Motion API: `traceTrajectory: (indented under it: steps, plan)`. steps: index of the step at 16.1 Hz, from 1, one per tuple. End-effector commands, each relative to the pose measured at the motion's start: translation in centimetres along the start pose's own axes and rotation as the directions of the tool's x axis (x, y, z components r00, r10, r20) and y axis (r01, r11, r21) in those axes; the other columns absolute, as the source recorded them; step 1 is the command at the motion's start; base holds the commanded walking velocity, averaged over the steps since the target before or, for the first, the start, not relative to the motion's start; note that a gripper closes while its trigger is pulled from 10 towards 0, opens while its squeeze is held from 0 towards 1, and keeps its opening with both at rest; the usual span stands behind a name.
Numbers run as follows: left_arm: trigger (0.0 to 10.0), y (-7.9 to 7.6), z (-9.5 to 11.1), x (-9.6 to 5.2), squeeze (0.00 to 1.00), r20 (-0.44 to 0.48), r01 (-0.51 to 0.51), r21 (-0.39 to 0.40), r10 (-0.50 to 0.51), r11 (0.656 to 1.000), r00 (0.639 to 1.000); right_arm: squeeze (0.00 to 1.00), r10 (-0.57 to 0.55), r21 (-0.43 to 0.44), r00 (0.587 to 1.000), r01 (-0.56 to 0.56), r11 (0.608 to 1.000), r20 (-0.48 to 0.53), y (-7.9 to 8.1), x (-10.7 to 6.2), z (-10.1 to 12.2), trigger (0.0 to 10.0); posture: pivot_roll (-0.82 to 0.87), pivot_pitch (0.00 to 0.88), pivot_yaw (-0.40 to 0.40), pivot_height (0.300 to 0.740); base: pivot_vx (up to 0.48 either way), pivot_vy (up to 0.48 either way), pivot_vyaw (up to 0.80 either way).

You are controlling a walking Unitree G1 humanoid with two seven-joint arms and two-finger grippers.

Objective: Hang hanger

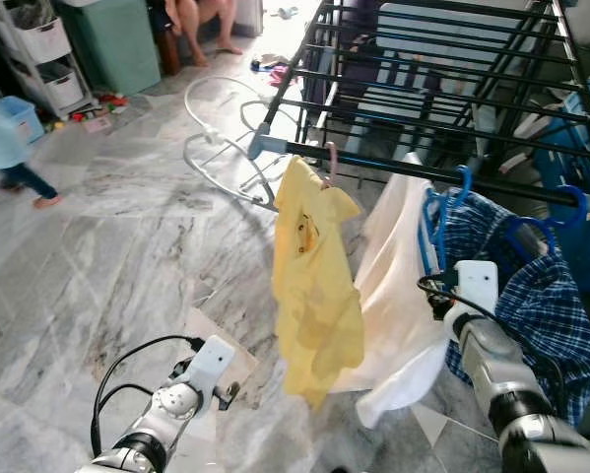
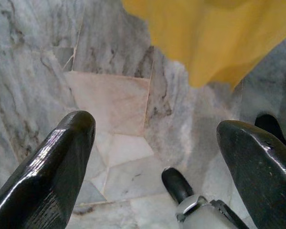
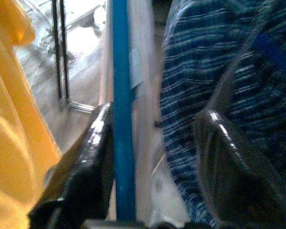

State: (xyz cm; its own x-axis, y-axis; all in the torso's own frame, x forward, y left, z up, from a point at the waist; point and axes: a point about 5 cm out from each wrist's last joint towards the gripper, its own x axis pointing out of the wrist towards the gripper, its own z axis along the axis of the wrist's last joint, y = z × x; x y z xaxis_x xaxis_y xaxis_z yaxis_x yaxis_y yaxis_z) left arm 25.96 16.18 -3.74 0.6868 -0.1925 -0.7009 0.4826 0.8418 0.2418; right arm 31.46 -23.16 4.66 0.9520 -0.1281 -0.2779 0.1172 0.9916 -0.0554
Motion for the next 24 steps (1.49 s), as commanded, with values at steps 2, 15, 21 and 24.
traceTrajectory:
  steps: [2,15,21,24]
  plan:
    - [10.0,-0.4,0.9,0.3,0.00,0.007,0.011,0.017,-0.011,1.000,1.000,1.00,-0.039,0.035,0.999,0.038,0.999,0.018,-0.1,-1.1,-1.3,10.0,0.12,0.037,-0.018,0.740,0.000,0.000,0.00]
    - [10.0,-0.9,0.6,0.5,0.00,-0.050,-0.111,0.063,0.114,0.992,0.992,1.00,-0.045,0.282,0.933,0.154,0.947,-0.357,3.7,-9.6,-14.3,10.0,0.07,0.000,-0.052,0.740,0.000,0.000,0.00]
    - [10.0,-1.9,0.1,0.6,0.00,-0.089,-0.068,-0.027,0.065,0.997,0.994,1.00,0.044,0.305,0.842,0.146,0.941,-0.538,4.8,-10.8,-16.8,10.0,0.07,0.000,-0.058,0.740,0.000,0.000,0.00]
    - [10.0,-2.1,0.0,0.6,0.00,-0.105,-0.073,-0.048,0.067,0.996,0.992,0.64,0.059,0.275,0.833,0.114,0.955,-0.550,4.5,-10.7,-16.9,10.0,0.08,0.000,-0.058,0.740,0.000,0.000,0.00]
